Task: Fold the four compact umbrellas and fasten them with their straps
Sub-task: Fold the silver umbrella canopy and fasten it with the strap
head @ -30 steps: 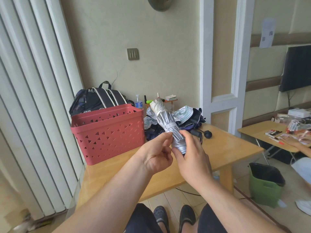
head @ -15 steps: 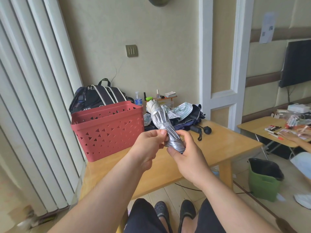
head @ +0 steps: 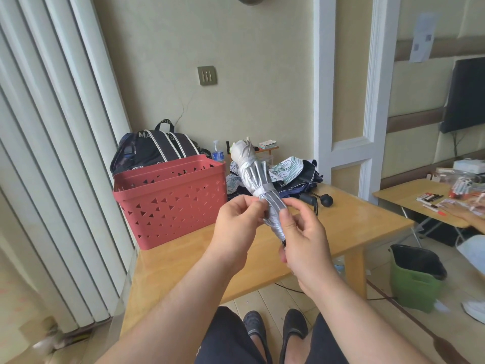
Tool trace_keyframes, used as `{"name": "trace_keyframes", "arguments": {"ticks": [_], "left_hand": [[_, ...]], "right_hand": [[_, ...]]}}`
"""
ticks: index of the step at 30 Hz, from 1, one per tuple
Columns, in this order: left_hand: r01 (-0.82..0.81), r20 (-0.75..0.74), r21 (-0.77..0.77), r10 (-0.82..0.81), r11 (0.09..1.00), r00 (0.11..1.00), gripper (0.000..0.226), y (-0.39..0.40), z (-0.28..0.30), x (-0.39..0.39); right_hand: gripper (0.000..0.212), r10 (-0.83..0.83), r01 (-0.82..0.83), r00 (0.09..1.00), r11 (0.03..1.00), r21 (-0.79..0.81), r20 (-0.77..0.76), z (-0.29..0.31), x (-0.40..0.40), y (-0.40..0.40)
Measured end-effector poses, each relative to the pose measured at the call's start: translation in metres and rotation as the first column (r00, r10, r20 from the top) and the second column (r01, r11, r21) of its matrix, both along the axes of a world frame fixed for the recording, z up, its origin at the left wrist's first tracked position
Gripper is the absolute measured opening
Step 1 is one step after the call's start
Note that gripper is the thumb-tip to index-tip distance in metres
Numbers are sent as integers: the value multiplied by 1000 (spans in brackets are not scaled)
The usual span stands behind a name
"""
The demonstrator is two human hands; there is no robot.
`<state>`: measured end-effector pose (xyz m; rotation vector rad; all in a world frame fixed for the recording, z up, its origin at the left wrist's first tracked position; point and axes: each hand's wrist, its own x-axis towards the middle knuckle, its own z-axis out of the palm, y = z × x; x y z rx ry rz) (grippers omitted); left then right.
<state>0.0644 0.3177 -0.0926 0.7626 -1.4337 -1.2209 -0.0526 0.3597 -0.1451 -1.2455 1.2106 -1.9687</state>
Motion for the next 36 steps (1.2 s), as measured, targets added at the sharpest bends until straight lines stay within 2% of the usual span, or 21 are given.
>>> {"name": "trace_keyframes", "arguments": {"ticks": [4, 8, 10, 13, 15, 19, 23, 26, 28, 30, 33, 34, 36], "left_hand": [[-22, 124, -57, 29, 998, 992, 13, -5, 7, 9], [-126, 95, -129, 139, 983, 986, 29, -18, 22, 16], [-162, 142, -214, 195, 963, 970, 37, -22, 27, 17], [-182, 206, -301, 250, 936, 946, 33, -24, 31, 17], [-145, 161, -250, 189, 957, 969, 25, -25, 33, 16], [-61, -48, -44, 59, 997, 997, 19, -24, 35, 14], [-67, -84, -8, 66, 998, 994, 17, -24, 30, 14], [-145, -76, -102, 137, 984, 988, 11, -24, 25, 14], [-231, -5, -241, 237, 943, 972, 19, -26, 22, 16], [-250, 70, -318, 285, 915, 956, 19, -25, 20, 16], [-236, 86, -243, 263, 941, 961, 5, -19, 22, 14], [-217, 65, -188, 233, 958, 970, 7, -16, 23, 13], [-196, 48, -130, 204, 972, 978, 28, -16, 24, 11]], "right_hand": [[28, -94, 94, 992, 996, -5, -85, -7, -4, -6], [27, -159, 159, 976, 987, -11, -148, -12, -7, -3], [28, -201, 201, 960, 979, -19, -193, -13, -6, 0], [29, -229, 226, 949, 973, -41, -217, -13, -5, 4], [27, -195, 189, 961, 981, -50, -198, -15, -4, 4], [33, -81, 76, 990, 996, -51, -114, -16, -4, 2], [36, -75, 69, 991, 996, -62, -107, -15, -6, 2], [28, -135, 125, 981, 989, -81, -139, -18, -4, 3], [28, -192, 176, 965, 979, -103, -180, -19, -2, 5], [29, -297, 268, 916, 953, -138, -270, -20, 0, 7], [33, -419, 372, 837, 908, -196, -353, -20, -1, 8], [34, -445, 388, 818, 895, -222, -365, -20, -1, 8], [34, -497, 416, 768, 866, -276, -403, -22, -2, 7]]}}
